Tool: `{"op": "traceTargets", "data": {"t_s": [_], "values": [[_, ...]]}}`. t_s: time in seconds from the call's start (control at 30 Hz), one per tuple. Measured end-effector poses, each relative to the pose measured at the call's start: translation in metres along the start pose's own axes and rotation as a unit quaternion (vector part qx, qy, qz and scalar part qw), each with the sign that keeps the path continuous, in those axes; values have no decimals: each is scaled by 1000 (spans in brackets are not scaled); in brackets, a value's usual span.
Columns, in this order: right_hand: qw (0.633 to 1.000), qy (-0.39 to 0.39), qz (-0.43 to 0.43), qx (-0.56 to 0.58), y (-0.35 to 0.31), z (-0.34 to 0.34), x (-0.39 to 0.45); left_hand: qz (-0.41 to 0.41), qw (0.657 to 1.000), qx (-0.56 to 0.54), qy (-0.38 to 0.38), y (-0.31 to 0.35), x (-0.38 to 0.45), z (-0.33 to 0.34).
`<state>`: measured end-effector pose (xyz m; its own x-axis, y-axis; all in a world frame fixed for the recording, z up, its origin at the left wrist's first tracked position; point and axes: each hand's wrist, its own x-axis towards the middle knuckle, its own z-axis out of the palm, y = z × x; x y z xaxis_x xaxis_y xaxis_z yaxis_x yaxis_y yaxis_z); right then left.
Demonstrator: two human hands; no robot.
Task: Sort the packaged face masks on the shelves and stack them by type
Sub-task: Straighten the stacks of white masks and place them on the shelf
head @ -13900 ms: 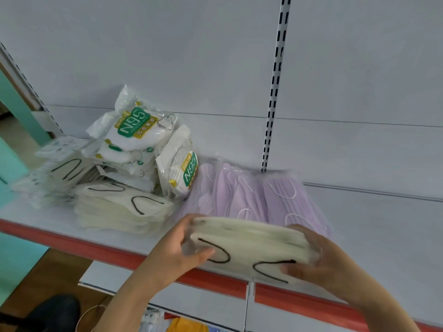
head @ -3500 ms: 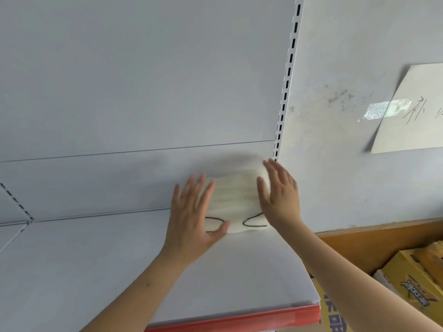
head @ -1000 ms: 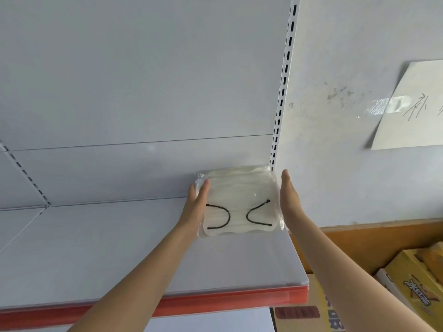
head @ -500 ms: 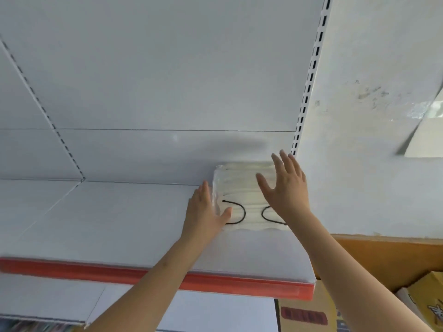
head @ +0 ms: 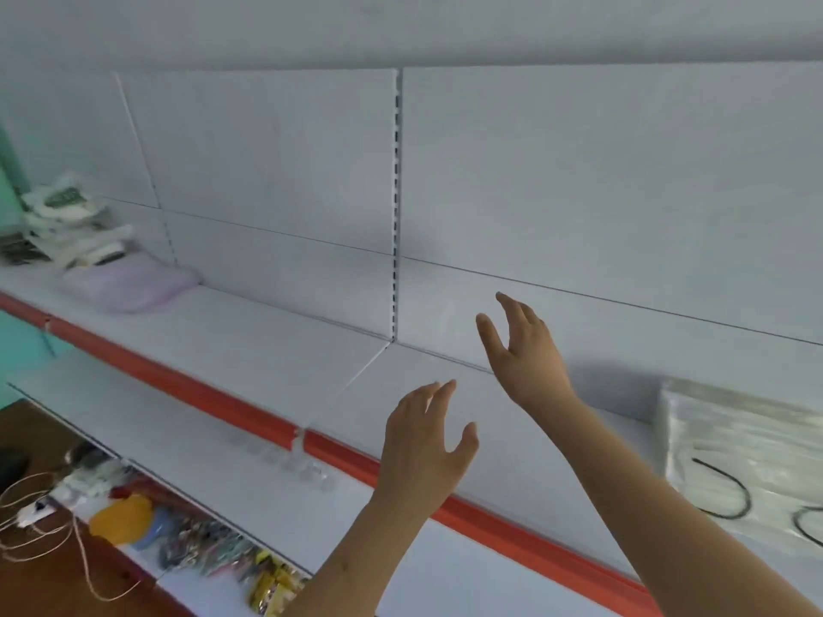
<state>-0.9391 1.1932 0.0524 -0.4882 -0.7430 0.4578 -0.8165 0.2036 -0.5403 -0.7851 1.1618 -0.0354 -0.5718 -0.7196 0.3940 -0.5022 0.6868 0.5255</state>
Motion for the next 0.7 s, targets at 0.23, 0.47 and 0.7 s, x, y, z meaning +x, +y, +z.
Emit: {"op": "traceTargets", "data": {"t_s": [0.23, 0.47, 0.7], "values": [[993, -71, -46, 83, -181, 157, 54, -66, 997, 30, 26, -177, 13, -140], [981, -123, -58, 138, -308, 277, 118, -143, 986, 3, 88, -322, 34, -234], [956, -219, 26, 193, -367, 423, 205, -184, 976, 11, 120, -471, 99, -275]]}}
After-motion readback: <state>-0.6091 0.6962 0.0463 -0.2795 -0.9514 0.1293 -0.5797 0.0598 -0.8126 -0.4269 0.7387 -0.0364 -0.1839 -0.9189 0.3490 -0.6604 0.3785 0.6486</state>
